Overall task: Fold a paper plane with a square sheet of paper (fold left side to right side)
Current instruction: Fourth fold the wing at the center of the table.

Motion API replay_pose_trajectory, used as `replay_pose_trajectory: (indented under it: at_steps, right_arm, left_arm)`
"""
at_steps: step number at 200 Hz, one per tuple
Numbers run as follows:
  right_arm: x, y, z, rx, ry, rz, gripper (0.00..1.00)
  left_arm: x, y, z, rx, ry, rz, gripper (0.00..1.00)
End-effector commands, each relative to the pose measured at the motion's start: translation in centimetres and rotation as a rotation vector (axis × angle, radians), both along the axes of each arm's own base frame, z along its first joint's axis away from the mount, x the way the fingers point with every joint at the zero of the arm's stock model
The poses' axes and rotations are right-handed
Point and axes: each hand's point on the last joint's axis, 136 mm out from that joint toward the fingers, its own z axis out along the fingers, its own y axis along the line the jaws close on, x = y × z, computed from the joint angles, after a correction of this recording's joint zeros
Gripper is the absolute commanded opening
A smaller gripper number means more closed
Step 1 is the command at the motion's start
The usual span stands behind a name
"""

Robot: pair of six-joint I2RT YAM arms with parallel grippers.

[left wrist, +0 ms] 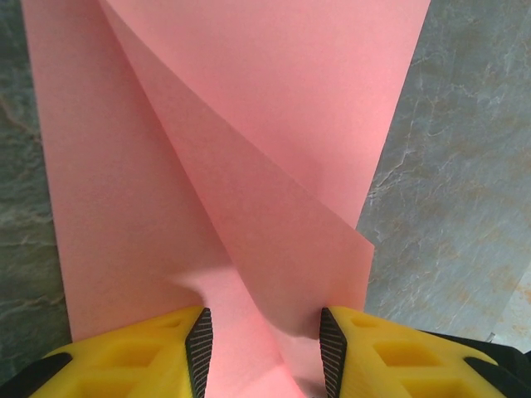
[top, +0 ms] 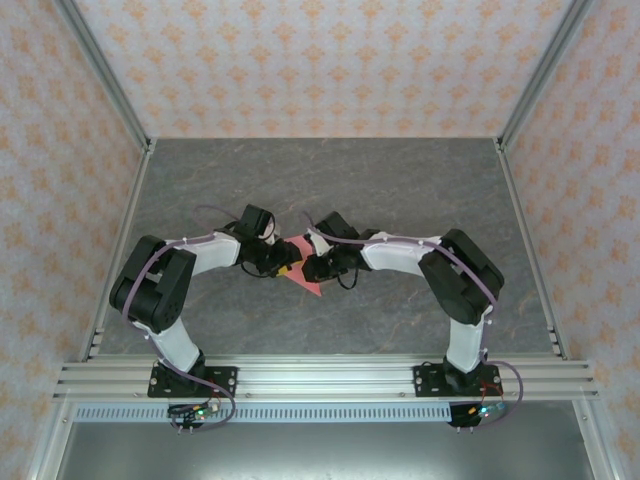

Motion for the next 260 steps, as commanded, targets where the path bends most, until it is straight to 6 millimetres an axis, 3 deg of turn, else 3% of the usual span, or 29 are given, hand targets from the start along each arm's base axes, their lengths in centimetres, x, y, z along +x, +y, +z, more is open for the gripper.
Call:
replay_pose_trajectory:
  at_steps: [1,62,114,189,216,241,260]
  right_arm:
    - [0.5,0.3,2.5,0.086,-0.016,-0.01,0.2]
    - [1.2,-0.1,2.9,0.077,-0.032,-0.029,0.3]
    - [2.0,0.3,2.4,0.121,0.018,-0.06,0.3]
    - [1.8,0.5,0.7,0.104,0.069,-0.056,0.29]
    - [1.8,0.6,0.7,0.106,0.07,-0.056,0.2]
    - [1.8,0.4,0.5,0.098,0.077,-0.059,0.05]
    - [1.8,0.2,0.4,0.093,0.076,-0.065,0.01]
  left_arm:
    - [0.7,0.1,-0.2,0.027,-0.018,0.012,0.42]
    - [0.8,0.0,-0.2,0.025,-0.022,0.01,0.42]
    - [0.7,0.1,0.0,0.025,-0.024,0.012,0.42]
    - [0.7,0.1,0.1,0.024,-0.026,0.013,0.42]
    - [0.8,0.1,0.2,0.024,-0.028,0.013,0.42]
    - [0.7,0.1,0.1,0.025,-0.025,0.013,0.42]
    - [0.6,0.1,0.2,0.026,-0.026,0.012,0.42]
